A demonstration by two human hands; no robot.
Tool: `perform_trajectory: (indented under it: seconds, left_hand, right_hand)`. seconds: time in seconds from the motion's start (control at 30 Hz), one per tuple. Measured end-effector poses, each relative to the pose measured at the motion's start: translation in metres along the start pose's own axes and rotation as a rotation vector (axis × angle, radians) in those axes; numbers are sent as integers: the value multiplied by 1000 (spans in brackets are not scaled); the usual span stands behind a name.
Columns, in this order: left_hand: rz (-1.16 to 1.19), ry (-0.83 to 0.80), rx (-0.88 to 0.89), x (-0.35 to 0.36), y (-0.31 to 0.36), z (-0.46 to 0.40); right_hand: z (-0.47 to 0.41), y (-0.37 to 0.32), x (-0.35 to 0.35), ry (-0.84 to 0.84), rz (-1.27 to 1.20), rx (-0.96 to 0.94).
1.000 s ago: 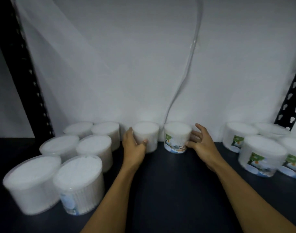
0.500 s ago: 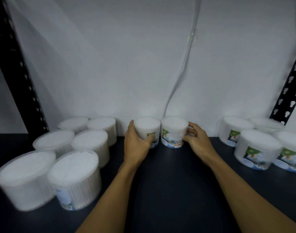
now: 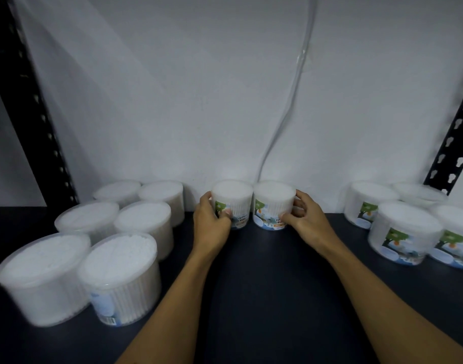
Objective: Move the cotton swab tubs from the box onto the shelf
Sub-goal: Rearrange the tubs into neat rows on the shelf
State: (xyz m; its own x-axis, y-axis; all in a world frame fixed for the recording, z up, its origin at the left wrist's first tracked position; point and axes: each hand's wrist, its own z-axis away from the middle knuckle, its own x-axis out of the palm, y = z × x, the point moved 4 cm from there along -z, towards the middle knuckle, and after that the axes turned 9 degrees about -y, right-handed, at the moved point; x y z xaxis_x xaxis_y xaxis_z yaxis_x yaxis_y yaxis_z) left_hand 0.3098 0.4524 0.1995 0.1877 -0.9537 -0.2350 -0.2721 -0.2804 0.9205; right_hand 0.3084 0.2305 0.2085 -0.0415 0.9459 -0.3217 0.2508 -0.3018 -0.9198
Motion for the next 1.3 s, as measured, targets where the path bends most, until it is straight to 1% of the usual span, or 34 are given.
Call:
perform_trajectory:
  seconds: [0.1, 0.17, 0.33, 0.43, 0.53, 0.73, 0.87, 1.0, 1.2, 1.3]
  left_hand:
    - [20, -72, -4, 2, 0, 1]
    - [-6, -119, -9, 5, 0, 3]
    - [-49, -81, -29, 5, 0, 3]
    - [-66, -64, -11, 4, 1, 3]
    - [-135, -41, 18, 3, 2, 5]
    - [-234, -212, 48, 14, 7, 17]
    - [-189, -231, 11, 28, 15, 27]
    - [-179, -286, 21, 52, 26, 36]
    - [-149, -243, -64, 78, 28, 22]
    - [-133, -236, -66, 87, 27, 16]
  right_hand:
    - [-1, 3, 1, -4, 30, 2]
    - [-1, 4, 2, 6, 43, -1]
    - [0, 3, 2, 39, 68, -5]
    - [1, 5, 1, 70, 85, 1]
    - [6, 5, 0, 128, 93, 19]
    - [28, 5, -15, 279, 151, 63]
    - [42, 8, -28, 348, 182, 103]
    - [47, 8, -37, 427, 181, 134]
    - [48, 11, -44, 534, 192, 186]
    - [46, 13, -46, 554, 191, 196]
